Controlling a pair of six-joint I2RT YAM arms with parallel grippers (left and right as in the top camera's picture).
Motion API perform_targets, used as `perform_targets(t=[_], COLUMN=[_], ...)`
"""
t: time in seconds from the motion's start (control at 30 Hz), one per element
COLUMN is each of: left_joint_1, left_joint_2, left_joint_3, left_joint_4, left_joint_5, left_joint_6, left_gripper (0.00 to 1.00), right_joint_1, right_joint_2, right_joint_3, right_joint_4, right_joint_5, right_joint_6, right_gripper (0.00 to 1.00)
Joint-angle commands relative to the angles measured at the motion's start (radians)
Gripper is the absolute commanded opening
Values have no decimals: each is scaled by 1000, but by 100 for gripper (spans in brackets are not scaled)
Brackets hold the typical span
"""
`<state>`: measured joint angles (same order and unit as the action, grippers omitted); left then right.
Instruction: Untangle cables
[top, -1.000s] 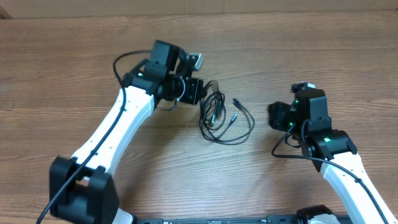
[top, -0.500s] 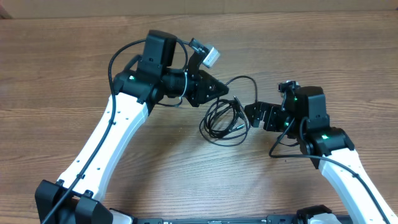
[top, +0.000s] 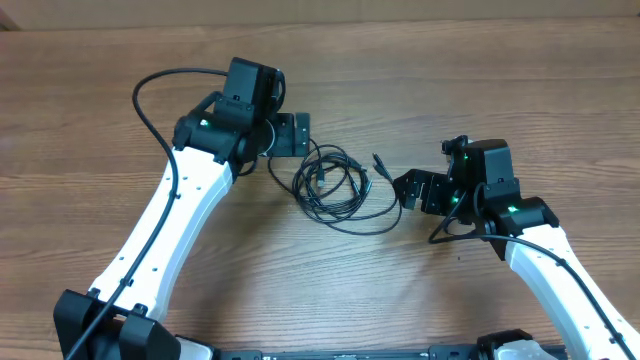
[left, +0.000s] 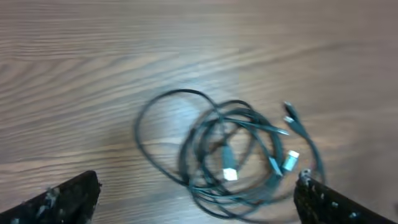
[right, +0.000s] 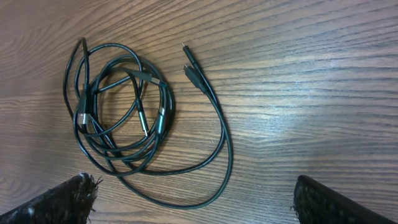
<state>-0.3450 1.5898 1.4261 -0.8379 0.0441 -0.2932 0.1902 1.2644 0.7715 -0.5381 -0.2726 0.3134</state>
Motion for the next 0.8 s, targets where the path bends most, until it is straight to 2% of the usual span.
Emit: perform_targets(t=[0.0, 0.27, 0.43, 0.5, 0.67, 0.77], left_joint_1=[-23, -73, -76, -76, -76, -76], left_joint_2=[18, 170, 275, 309, 347, 373], left_joint_3=[9, 8, 8, 8, 8, 8], left_joint_4=[9, -4, -20, -25, -43, -60], left_joint_5=[188, 164, 78, 76, 43, 15], left_joint_6=[74, 238, 238, 238, 246, 245], left_gripper=[96, 91, 86, 79, 68, 69], right_joint_1=[0, 0, 0, 0, 0, 0], right_joint_2=[0, 0, 0, 0, 0, 0], right_joint_3=[29, 29, 29, 29, 29, 29], right_joint_4=[-9, -14, -25, -25, -25, -25], right_joint_5=[2, 2, 3, 3, 10, 10], right_joint_6=[-7, -7, -7, -7, -7, -7], right_gripper=[100, 100, 100, 100, 100, 100])
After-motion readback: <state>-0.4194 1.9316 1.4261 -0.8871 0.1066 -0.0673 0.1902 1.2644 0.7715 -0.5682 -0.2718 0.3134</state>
